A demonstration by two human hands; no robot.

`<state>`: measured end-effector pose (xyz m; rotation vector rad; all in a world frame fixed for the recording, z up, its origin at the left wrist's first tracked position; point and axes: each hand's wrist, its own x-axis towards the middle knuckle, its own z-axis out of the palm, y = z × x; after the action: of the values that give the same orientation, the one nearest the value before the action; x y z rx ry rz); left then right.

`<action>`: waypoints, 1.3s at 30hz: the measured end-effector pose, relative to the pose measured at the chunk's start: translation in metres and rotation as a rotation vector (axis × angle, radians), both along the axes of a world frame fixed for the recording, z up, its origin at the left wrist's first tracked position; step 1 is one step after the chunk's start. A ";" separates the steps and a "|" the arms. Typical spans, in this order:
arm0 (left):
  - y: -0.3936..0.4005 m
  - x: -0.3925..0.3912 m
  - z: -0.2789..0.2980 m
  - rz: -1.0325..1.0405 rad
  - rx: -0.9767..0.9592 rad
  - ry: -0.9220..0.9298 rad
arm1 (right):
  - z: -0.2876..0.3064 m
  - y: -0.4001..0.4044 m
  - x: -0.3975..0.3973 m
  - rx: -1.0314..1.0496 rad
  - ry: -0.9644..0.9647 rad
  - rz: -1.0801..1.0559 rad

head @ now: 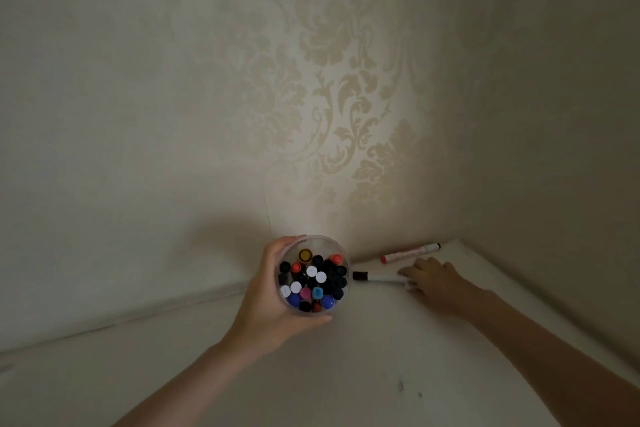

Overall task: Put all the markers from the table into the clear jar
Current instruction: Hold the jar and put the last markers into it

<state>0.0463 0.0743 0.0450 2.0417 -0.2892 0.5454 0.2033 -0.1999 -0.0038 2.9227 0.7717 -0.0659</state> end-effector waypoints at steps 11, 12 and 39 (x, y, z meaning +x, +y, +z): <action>-0.009 -0.027 -0.006 -0.030 -0.014 -0.004 | 0.037 -0.028 -0.133 0.737 -0.370 -0.009; -0.010 -0.028 -0.006 -0.025 -0.016 -0.005 | 0.055 -0.027 -0.151 0.870 -0.441 0.011; -0.005 -0.031 -0.001 -0.020 -0.089 0.007 | 0.153 0.062 -0.187 1.213 -0.333 0.085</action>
<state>0.0153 0.0696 0.0438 1.9519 -0.2761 0.5297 0.0167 -0.1382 0.1497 3.7164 1.1407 1.2881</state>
